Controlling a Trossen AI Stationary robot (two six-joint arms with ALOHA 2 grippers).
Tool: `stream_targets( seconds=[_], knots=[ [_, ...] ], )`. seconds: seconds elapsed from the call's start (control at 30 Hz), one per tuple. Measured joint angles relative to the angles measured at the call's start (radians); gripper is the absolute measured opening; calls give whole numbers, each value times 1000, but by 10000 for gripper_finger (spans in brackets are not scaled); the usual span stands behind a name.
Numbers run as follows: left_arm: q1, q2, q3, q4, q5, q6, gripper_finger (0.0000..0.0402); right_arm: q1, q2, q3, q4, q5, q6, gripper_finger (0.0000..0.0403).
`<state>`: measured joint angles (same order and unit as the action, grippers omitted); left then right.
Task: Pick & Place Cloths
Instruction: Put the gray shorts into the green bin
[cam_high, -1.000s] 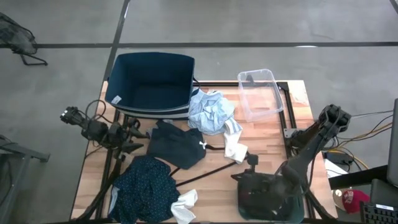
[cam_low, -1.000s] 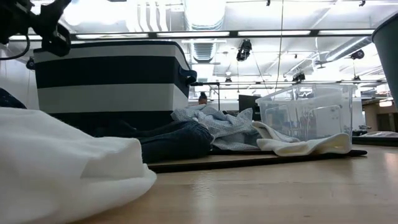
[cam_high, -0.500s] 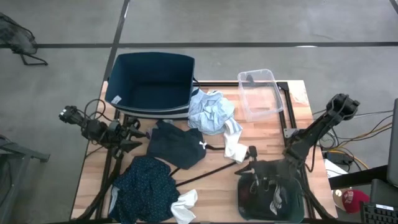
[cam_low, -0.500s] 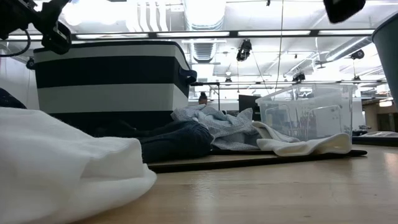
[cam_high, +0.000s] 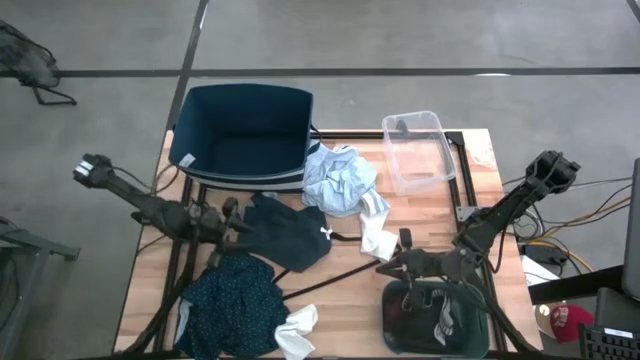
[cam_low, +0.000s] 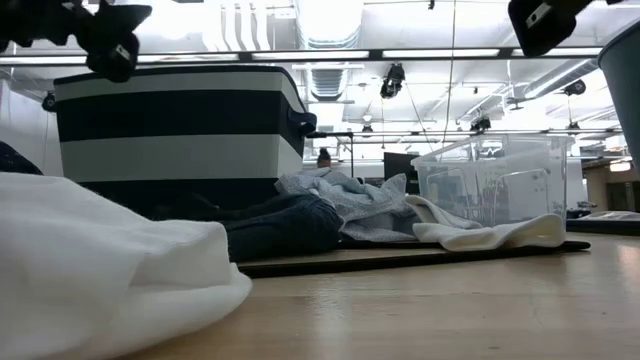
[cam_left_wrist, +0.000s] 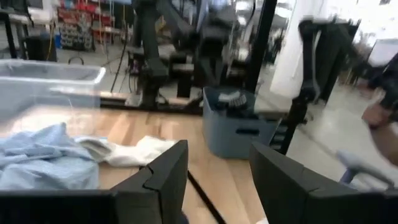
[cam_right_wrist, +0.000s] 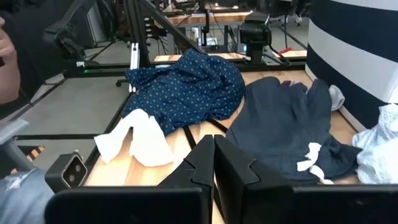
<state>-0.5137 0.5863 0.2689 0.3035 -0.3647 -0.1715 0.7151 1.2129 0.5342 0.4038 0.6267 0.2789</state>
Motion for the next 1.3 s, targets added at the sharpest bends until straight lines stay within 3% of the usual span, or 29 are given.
stream_targets(
  seconds=[0.17,0.27,0.4,0.57,0.8,1.13,1.3],
  knots=[
    [1,111,82,81,15,-12,177,0,0,0,-3,-5,0,8],
    [0,175,149,-94,0,-7,177,0,0,-1,-4,-7,0,8],
    [1,280,230,-277,-120,-11,177,0,0,-4,-6,-7,1,8],
    [2,409,288,-353,-241,-36,177,0,0,-5,-4,-7,1,8],
    [23,564,309,-361,-245,-69,183,0,1,-5,-4,-7,1,8],
    [116,720,308,-439,-199,-155,255,0,1,-5,-4,-6,2,8],
    [156,800,307,-444,-153,-170,268,0,1,-5,-3,-6,2,8]
  ],
)
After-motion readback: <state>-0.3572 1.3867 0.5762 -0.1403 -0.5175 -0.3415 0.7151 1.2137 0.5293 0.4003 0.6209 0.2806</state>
